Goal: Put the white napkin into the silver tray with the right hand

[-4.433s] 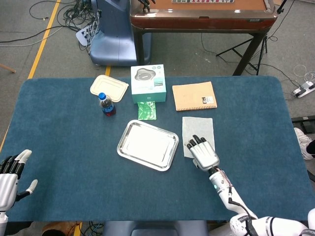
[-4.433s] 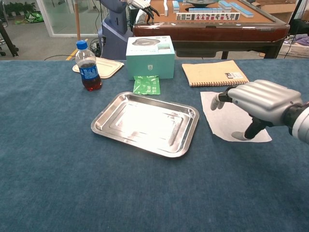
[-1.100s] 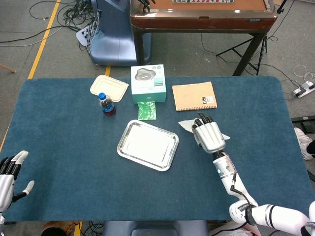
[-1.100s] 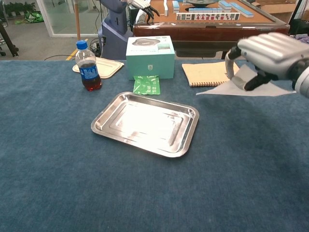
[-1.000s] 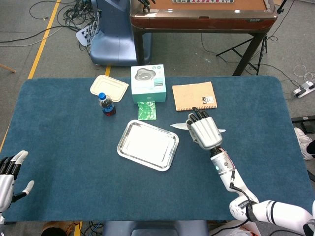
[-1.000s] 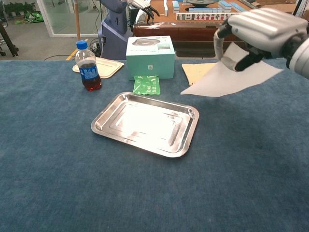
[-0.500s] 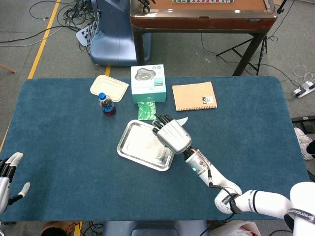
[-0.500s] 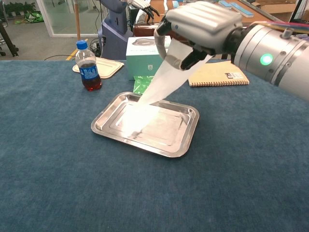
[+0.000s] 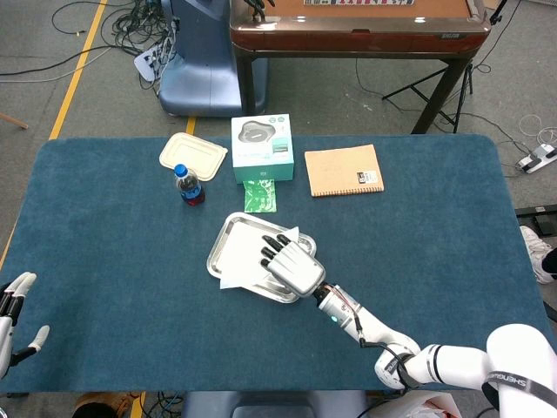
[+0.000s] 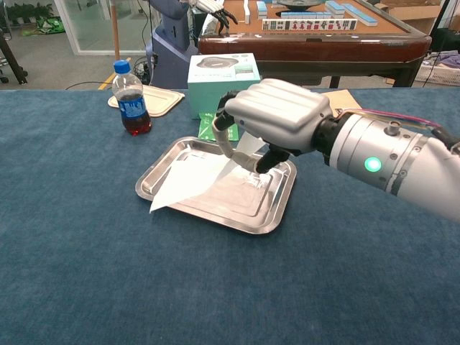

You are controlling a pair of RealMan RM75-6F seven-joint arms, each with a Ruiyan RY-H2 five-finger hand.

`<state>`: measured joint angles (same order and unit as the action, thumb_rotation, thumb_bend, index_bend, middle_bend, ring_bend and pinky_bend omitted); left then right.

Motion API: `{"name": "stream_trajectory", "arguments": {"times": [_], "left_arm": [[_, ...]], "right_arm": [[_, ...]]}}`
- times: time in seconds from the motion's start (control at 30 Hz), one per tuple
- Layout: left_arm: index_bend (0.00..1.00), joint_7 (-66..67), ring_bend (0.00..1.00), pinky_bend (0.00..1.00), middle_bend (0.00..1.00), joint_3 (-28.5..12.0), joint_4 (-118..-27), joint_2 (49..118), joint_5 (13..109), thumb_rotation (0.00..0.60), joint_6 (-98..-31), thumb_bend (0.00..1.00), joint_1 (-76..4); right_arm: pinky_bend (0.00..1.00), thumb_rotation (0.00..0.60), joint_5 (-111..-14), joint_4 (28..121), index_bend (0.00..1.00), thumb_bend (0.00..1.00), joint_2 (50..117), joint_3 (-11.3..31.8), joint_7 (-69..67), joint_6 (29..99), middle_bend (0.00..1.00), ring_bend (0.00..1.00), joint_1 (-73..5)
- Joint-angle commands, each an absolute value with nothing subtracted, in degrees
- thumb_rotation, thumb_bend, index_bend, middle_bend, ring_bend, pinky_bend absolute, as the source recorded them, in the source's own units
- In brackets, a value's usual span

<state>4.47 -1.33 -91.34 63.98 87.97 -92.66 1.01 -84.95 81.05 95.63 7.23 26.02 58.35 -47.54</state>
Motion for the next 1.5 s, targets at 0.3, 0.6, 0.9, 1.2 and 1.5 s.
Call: {"name": "stream_trajectory", "arguments": {"times": [0.3, 0.6, 0.9, 1.2, 1.5], "left_arm": [[0.10, 3.5, 0.12, 0.09, 0.12, -1.4, -90.7, 64.1, 88.3, 0.600, -91.7, 0.24, 0.4], [0.10, 2.4, 0.12, 0.09, 0.12, -1.4, -89.6, 64.7, 88.4, 0.600, -90.9, 0.24, 0.0], [0.10, 1.8, 0.12, 0.09, 0.12, -1.2, -89.1, 64.7, 88.4, 0.600, -91.6, 0.24, 0.5], [0.10, 1.7, 0.12, 0.09, 0.12, -1.0, -89.1, 64.6, 88.4, 0.600, -92.1, 0.24, 1.0], [0.10, 1.6, 0.12, 0.09, 0.12, -1.0, -88.9, 64.7, 88.4, 0.600, -92.2, 0.24, 1.3]], "right_arm": [[0.31, 0.600, -81.4, 81.9, 0.56, 0.51, 96.4, 7.6, 34.1, 61.9, 0.38, 0.16, -44.6], [0.31, 0.600, -79.2, 82.8, 0.56, 0.50, 96.8, 6.9, 40.7, 63.7, 0.38, 0.16, -42.5], [0.31, 0.600, -78.6, 81.9, 0.56, 0.50, 99.9, 6.7, 42.3, 62.3, 0.38, 0.16, -43.0], [0.31, 0.600, -77.1, 81.8, 0.55, 0.49, 101.5, 6.5, 43.5, 60.8, 0.38, 0.16, -43.2], [0.31, 0.600, -74.8, 82.9, 0.42, 0.39, 101.2, 7.6, 44.0, 59.7, 0.37, 0.16, -43.6]]}}
